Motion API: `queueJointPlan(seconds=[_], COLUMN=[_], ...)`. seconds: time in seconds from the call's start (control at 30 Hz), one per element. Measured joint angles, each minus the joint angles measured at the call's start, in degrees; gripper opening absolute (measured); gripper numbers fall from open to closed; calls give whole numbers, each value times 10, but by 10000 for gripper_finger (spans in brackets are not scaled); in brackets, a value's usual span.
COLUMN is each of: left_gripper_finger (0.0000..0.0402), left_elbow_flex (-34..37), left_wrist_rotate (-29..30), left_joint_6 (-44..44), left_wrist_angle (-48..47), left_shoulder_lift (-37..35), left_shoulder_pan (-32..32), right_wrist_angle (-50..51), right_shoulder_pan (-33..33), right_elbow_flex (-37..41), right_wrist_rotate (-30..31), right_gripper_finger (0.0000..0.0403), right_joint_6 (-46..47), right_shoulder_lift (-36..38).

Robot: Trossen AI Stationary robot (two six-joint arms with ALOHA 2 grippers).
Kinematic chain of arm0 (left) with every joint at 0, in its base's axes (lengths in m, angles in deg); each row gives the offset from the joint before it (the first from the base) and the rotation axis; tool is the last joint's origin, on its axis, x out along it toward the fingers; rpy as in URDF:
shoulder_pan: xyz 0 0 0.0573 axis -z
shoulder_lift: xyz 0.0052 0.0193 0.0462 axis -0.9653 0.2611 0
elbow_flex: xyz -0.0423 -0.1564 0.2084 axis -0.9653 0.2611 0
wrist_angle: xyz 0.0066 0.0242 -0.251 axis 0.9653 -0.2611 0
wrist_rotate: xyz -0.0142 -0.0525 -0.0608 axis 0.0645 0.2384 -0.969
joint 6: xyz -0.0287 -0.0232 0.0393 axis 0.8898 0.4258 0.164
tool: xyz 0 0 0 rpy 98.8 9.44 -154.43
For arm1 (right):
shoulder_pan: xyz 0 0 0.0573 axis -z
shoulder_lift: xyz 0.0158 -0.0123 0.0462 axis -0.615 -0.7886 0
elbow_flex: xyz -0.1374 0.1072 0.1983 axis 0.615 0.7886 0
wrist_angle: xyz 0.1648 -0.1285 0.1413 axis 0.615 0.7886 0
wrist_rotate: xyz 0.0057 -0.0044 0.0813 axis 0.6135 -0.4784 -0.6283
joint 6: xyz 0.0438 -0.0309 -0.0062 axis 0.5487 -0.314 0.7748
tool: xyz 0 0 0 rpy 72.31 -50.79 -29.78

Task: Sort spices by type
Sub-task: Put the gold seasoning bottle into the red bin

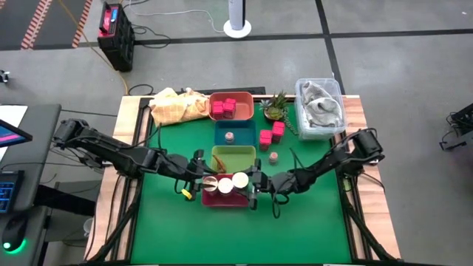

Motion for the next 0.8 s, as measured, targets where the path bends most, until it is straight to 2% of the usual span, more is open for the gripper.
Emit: queueJointPlan(seconds=[0.3, 0.5, 0.67, 0.8], left_gripper_finger=[206, 206, 206, 206], left_elbow_flex=[0, 0, 0, 0], left_wrist_rotate=[0, 0, 0, 0], left_joint_6=[6, -1, -6, -19], left_wrist_angle=[-26, -28, -28, -28], left_shoulder_lift=[0, 0, 0, 0], left_shoulder_pan=[0, 0, 0, 0], right_wrist_angle=[5, 82, 138, 168], right_shoulder_pan=[-9, -3, 3, -3], right_elbow_flex=[0, 0, -1, 0], right_wrist_rotate=[0, 2, 6, 5], right_gripper_finger=[298, 299, 381, 355], right_joint_6=[27, 72, 121, 107], right_shoulder_lift=[-31, -31, -29, -10])
